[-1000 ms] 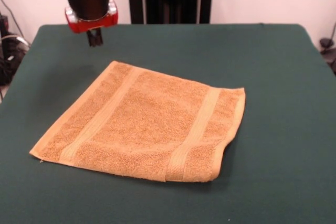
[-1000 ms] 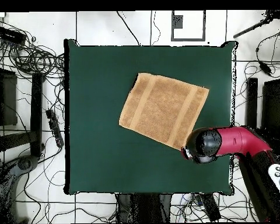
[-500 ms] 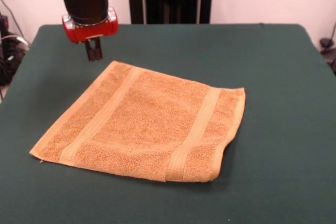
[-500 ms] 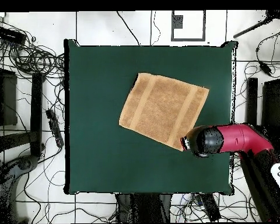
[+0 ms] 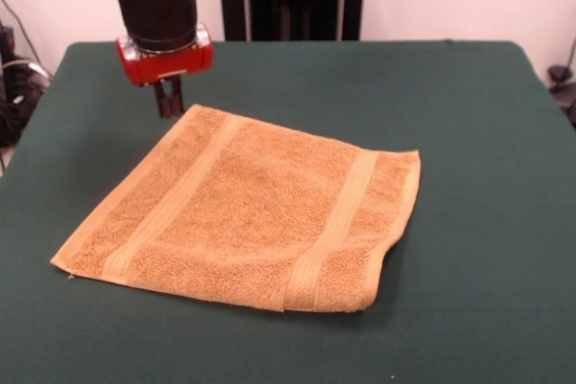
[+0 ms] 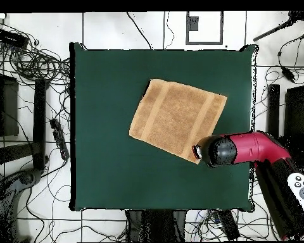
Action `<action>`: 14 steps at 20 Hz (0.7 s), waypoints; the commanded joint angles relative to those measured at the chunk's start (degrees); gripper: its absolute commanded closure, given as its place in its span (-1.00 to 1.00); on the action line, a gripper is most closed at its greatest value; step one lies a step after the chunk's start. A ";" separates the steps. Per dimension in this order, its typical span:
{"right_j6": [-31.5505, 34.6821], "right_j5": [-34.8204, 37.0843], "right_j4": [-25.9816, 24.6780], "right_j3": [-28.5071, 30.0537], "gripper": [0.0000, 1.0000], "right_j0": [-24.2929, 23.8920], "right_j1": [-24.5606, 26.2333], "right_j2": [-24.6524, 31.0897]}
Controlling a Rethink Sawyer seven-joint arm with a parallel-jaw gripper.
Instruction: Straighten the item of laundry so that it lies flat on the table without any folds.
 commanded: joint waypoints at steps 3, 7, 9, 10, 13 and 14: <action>-9.57 -3.34 -0.73 -1.40 1.00 3.24 5.91 5.24; -8.97 -4.12 -0.49 -0.55 1.00 2.87 6.14 5.63; -8.63 -4.67 -0.50 -0.07 1.00 2.81 6.22 5.69; -8.42 -4.91 -0.49 0.22 1.00 2.80 6.24 5.65; -8.03 -5.32 -0.47 0.71 1.00 2.99 6.26 5.51; -7.90 -5.38 -0.49 0.77 1.00 3.09 6.23 5.42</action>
